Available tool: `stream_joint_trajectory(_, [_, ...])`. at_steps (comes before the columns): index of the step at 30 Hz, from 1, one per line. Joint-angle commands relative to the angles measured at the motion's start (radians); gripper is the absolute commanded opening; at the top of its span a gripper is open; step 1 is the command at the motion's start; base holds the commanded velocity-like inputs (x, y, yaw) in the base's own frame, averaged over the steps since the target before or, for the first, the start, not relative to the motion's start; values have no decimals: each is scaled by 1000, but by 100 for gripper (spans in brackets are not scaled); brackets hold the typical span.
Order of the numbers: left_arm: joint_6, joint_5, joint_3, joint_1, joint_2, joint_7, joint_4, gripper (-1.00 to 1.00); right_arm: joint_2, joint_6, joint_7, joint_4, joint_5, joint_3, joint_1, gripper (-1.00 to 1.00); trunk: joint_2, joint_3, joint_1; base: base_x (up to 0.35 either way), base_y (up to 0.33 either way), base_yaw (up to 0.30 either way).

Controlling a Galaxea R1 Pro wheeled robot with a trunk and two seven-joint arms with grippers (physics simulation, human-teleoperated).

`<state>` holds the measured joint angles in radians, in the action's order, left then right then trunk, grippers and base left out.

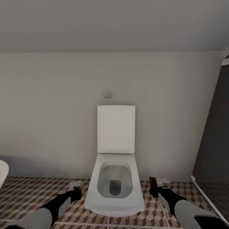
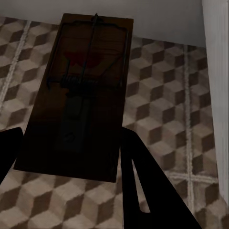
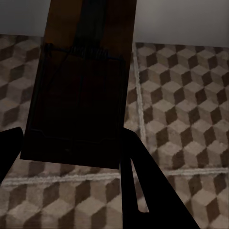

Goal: Take the four mousetraps from the cabinet in the bathroom and place them on the bathroom floor. Make sure all four end up on the same floor surface, and ensure that at least two of them are either under or directly next to the same bathroom sink.

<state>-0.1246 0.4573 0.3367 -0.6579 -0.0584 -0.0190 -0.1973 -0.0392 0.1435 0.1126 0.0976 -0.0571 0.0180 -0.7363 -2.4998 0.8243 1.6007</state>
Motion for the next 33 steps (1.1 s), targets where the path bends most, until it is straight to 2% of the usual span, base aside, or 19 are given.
stream_joint_trajectory(1, [-3,5,7,0,1,-5,-2,-100,0,6,2,1,-5,2,0,-100,0,1,0,0,0,0])
stream_joint_trajectory(7, [9,7,6,0,9,-5,48,-100,4,5,2,-56,-12,0,0,-100,0,1,0,0,0,0])
stream_joint_trajectory(13, [55,7,6,0,17,-4,87,-100,27,5,1,-65,-15,-3,0,-100,0,1,0,0,0,0])
stream_joint_trajectory(19, [63,6,5,0,31,-4,93,-100,28,5,1,-65,-16,-3,0,-100,0,1,0,0,0,0])
stream_joint_trajectory(33, [66,5,6,0,32,-6,93,-100,21,4,1,-65,-18,-3,-1,-100,0,1,0,0,77,0])
